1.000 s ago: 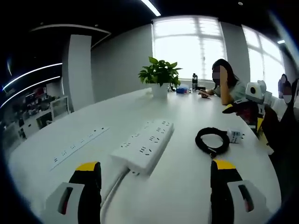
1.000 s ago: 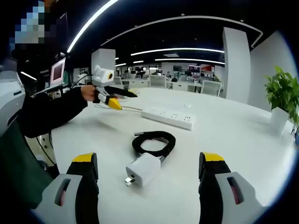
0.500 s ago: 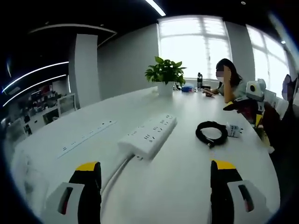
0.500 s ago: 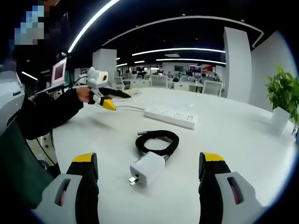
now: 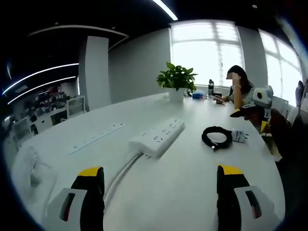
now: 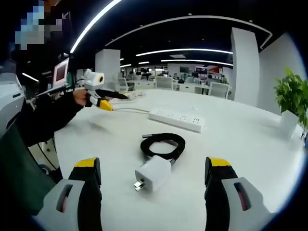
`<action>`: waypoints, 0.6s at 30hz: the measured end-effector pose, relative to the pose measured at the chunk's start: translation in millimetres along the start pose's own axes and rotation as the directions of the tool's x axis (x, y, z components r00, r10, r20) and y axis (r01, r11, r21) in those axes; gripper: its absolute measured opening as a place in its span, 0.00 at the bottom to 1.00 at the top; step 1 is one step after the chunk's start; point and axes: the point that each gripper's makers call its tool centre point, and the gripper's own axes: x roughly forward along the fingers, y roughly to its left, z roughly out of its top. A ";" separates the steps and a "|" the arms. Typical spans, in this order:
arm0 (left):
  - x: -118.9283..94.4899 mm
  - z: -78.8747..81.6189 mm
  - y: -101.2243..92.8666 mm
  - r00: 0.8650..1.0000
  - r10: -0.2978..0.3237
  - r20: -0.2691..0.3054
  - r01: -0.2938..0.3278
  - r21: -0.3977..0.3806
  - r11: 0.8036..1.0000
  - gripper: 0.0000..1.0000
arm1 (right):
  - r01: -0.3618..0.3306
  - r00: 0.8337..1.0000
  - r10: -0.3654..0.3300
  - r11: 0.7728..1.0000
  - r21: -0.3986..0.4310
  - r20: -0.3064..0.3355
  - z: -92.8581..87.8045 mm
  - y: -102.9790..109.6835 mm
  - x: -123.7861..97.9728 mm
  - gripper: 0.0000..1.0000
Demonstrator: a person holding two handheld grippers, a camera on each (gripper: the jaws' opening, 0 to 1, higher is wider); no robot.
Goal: Straighten the power strip on the desk, plug the charger into it
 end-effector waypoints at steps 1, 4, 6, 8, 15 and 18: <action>-1.6 0.3 0.2 1.000 0.002 0.002 -0.002 -0.001 1.000 0.99 | -0.002 1.000 0.002 1.000 0.001 0.004 1.0 0.6 0.1 0.90; -5.9 0.3 0.8 1.000 0.014 0.003 -0.014 -0.008 1.000 0.99 | -0.007 1.000 0.007 1.000 -0.007 0.010 1.8 2.3 0.9 0.89; -9.2 -0.2 2.6 1.000 0.031 0.001 -0.031 -0.007 1.000 0.99 | -0.006 1.000 0.006 1.000 -0.002 0.010 0.2 1.6 2.4 0.89; -13.0 -1.0 3.7 0.999 0.039 0.001 -0.039 -0.004 0.999 0.99 | -0.009 1.000 0.009 1.000 -0.002 0.003 -1.5 2.1 3.4 0.89; -23.6 -8.7 3.7 0.999 0.040 -0.004 -0.040 -0.019 0.999 0.99 | -0.016 1.000 0.016 1.000 -0.009 0.004 -0.5 4.7 5.0 0.90; -25.6 -13.8 2.9 0.999 0.033 -0.008 -0.033 -0.026 0.999 0.99 | 0.003 1.000 -0.003 1.000 -0.024 -0.009 -3.6 2.6 6.5 0.90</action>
